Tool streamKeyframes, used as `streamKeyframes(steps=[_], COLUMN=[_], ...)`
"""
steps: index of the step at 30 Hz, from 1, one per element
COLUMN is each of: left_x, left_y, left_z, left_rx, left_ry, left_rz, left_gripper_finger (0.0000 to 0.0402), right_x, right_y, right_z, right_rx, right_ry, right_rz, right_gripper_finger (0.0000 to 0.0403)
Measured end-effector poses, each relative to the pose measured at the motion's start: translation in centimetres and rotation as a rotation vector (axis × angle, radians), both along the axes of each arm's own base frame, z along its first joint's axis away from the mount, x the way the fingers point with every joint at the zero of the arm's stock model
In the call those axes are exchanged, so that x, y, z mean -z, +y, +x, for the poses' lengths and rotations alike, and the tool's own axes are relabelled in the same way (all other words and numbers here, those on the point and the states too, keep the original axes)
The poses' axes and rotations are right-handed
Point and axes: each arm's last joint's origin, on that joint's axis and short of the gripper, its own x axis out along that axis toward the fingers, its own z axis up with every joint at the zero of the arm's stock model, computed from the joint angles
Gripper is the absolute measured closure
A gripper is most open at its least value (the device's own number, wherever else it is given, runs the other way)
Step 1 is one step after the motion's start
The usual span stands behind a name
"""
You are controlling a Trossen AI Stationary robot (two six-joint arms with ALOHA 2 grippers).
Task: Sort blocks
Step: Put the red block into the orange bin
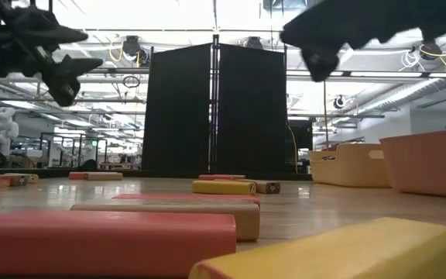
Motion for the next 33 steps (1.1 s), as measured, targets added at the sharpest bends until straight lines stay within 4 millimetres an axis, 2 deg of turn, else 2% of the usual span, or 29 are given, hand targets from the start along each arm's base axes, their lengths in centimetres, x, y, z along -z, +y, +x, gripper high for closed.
streamKeyframes(steps=[3,8,11,15,20,23,28,33], left_x=[-0.2,-2.2,-3.2,-3.6,-3.7,-3.3,-2.7,-1.4], left_y=[-0.7,-2.7,-4.7,-7.7,-11.0,-12.4,-13.9,-14.4], left_z=[0.6,2.7,5.0,9.0,14.2,16.4,19.4,21.3], left_rx=[0.049,0.102,0.125,0.163,0.249,0.315,0.346,0.364], left_ry=[0.051,0.157,0.234,0.336,0.469,0.612,0.681,0.722], left_rz=[0.019,0.106,0.210,0.339,0.381,0.396,0.403,0.392], left_gripper_finger=[0.0210,0.0210,0.0210,0.0210,0.0210,0.0210,0.0210,0.0210], right_x=[0.2,0.5,1.0,2.3,3.2,3.2,2.9,2.5], right_y=[2.1,4.9,5.9,6.5,6.1,5.9,5.8,5.9], right_z=[2.2,5.0,6.4,7.8,8.0,8.0,7.6,7.4], right_rx=[-0.052,-0.116,-0.147,-0.180,-0.187,-0.179,-0.158,-0.154], right_ry=[0.046,0.127,0.137,0.153,0.260,0.291,0.329,0.339], right_rz=[-0.054,-0.130,-0.188,-0.277,-0.325,-0.320,-0.275,-0.214], right_gripper_finger=[0.0351,0.0351,0.0351,0.0351,0.0351,0.0351,0.0351,0.0351])
